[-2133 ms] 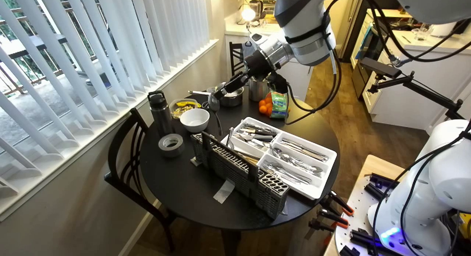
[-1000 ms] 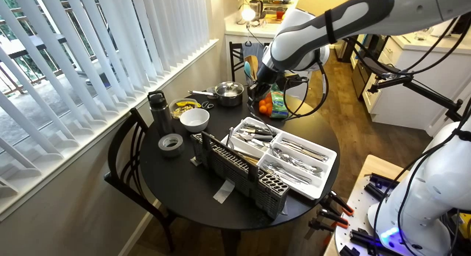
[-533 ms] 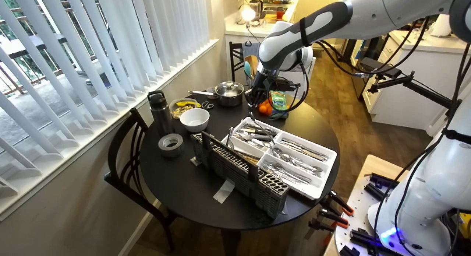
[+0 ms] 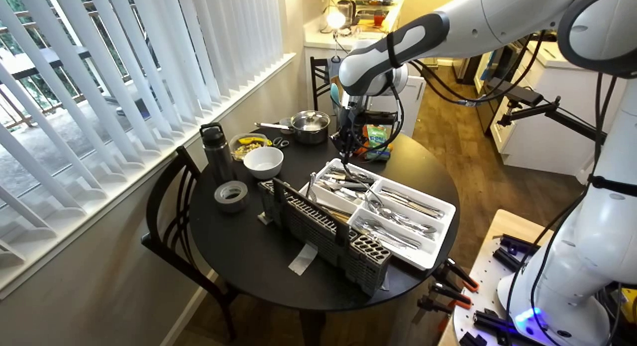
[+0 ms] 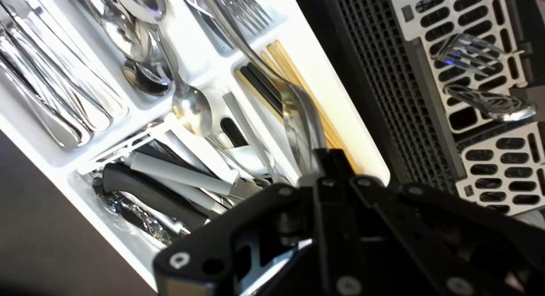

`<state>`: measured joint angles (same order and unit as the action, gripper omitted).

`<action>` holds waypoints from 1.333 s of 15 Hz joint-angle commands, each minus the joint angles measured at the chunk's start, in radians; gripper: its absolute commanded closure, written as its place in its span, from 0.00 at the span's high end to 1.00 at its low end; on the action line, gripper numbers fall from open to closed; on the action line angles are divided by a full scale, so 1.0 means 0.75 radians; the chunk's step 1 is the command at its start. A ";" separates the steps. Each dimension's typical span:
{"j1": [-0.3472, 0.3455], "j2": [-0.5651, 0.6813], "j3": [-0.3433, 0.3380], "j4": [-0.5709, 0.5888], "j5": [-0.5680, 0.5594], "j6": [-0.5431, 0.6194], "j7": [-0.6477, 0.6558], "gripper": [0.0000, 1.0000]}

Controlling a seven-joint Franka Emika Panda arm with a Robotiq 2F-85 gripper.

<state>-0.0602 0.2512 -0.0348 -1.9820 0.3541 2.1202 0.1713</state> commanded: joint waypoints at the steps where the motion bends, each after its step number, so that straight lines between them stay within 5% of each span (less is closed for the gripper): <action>1: 0.008 0.081 -0.014 0.089 -0.076 -0.120 0.072 0.03; 14: 0.013 0.161 -0.019 0.120 -0.080 -0.109 0.084 0.02; 20: -0.012 0.308 -0.042 0.209 -0.050 -0.303 0.187 0.03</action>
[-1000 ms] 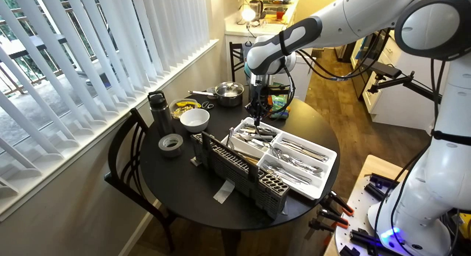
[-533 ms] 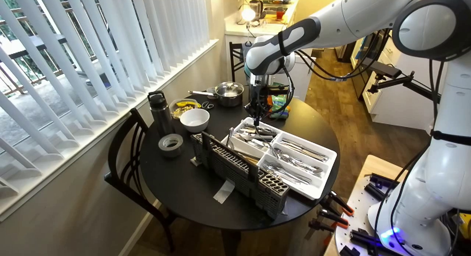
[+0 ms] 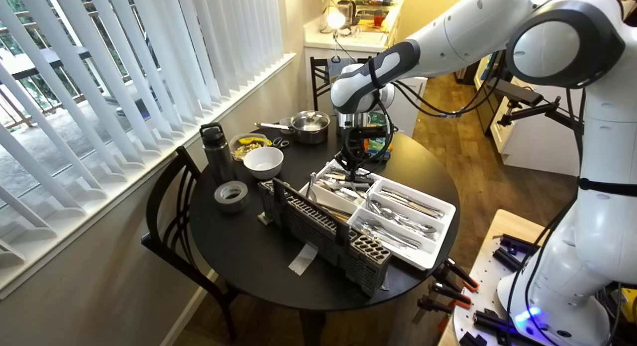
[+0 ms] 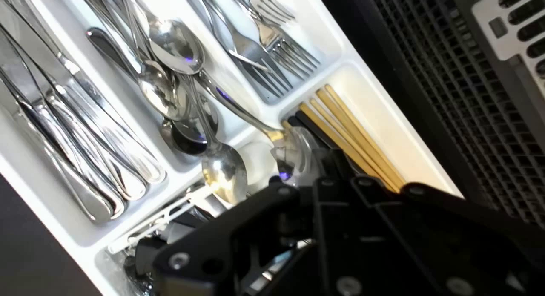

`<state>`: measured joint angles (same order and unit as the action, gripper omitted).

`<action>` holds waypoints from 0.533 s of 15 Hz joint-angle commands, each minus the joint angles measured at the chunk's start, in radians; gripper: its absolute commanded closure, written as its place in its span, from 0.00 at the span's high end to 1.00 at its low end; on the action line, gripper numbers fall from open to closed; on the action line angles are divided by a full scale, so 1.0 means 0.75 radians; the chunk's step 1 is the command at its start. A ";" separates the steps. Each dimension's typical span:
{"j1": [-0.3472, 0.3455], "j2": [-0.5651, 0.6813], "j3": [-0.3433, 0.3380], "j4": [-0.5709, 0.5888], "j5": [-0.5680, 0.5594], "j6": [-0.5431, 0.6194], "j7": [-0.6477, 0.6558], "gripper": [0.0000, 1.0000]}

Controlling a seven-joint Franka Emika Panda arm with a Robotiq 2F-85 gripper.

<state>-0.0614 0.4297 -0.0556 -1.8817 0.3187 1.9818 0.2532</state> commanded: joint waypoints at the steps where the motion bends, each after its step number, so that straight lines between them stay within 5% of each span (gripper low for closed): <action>1: -0.014 0.091 -0.018 0.090 0.001 -0.141 0.085 0.02; 8: 0.013 0.197 -0.042 0.142 -0.028 -0.179 0.169 0.03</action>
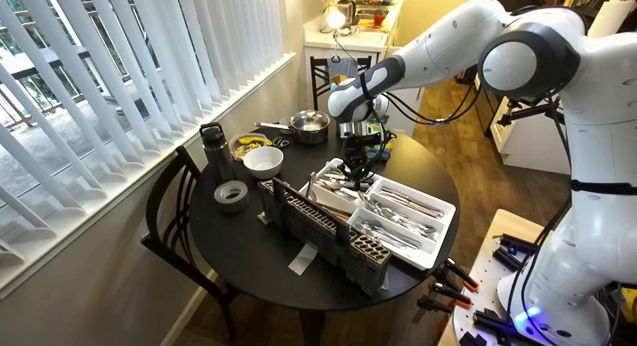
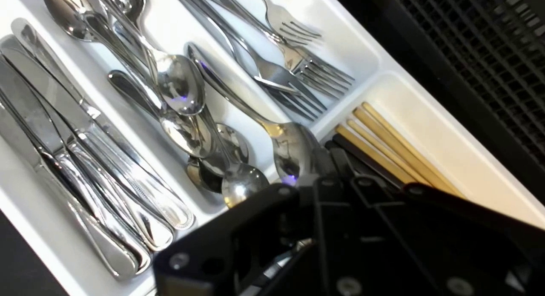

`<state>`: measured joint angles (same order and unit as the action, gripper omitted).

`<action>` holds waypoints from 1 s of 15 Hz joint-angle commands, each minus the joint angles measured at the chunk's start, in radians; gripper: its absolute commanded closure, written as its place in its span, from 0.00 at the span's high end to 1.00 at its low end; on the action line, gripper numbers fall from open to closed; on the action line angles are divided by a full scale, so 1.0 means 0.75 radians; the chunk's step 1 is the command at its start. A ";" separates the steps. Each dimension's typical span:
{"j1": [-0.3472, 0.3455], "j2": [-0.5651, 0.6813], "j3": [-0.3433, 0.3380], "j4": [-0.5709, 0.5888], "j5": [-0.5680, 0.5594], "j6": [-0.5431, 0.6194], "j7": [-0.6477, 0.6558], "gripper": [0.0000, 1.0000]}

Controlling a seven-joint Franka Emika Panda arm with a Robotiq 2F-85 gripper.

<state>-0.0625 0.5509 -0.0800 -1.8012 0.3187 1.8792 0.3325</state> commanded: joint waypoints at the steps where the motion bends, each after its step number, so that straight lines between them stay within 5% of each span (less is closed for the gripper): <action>1: 0.020 0.048 -0.010 0.037 -0.033 -0.038 0.076 0.03; 11: 0.071 0.123 -0.024 0.020 -0.144 -0.059 0.118 0.02; 12: 0.077 0.118 -0.025 0.017 -0.149 -0.061 0.127 0.27; 15: 0.086 0.076 -0.015 -0.017 -0.148 -0.040 0.100 0.39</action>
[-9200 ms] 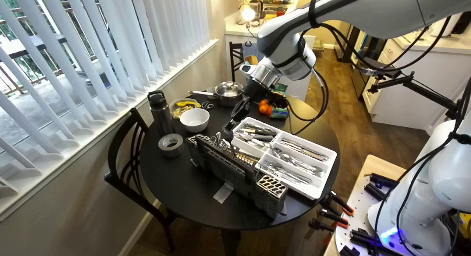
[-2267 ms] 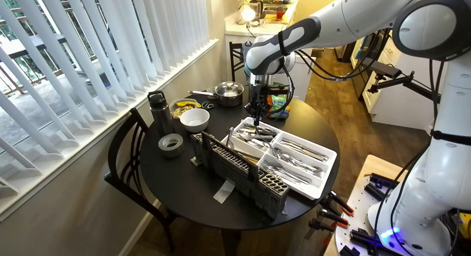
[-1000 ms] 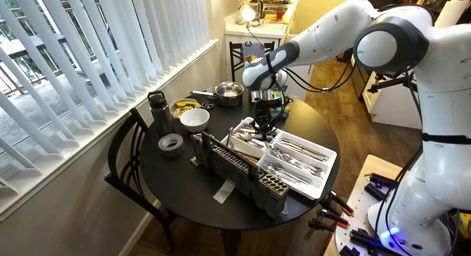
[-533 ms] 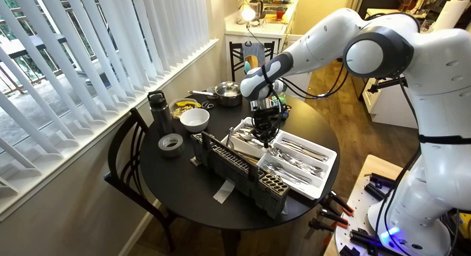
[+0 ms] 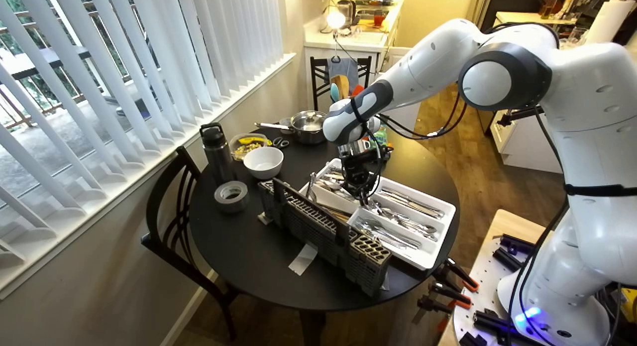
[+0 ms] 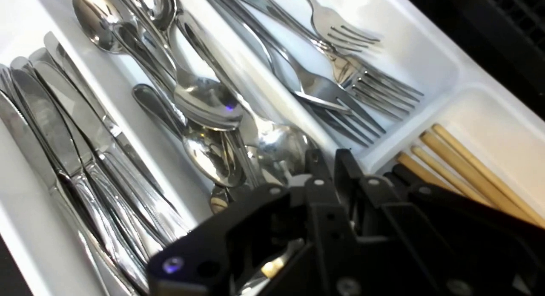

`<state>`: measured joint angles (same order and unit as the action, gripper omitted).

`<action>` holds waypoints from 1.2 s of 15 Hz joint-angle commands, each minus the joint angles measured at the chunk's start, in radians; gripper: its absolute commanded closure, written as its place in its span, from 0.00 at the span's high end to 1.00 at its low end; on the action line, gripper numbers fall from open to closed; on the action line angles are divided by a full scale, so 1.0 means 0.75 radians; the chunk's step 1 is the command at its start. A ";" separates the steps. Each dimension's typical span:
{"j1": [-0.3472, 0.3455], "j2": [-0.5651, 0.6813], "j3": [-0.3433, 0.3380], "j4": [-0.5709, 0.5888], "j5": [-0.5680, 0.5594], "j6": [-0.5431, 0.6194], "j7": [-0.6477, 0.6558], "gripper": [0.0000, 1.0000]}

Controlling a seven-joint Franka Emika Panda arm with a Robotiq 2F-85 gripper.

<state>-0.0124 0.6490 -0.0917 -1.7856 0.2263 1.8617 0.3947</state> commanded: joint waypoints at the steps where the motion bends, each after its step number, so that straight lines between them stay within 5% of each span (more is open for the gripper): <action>1: 0.023 -0.075 0.004 -0.054 -0.021 -0.012 0.008 0.44; 6: 0.059 -0.231 0.015 -0.169 -0.030 0.041 -0.013 0.76; 10: 0.112 -0.429 -0.011 -0.358 -0.143 0.295 0.027 0.98; 18: 0.084 -0.658 0.079 -0.675 -0.203 0.865 -0.232 1.00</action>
<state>0.0697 0.2338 -0.0648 -2.1817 0.0691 2.3889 0.3283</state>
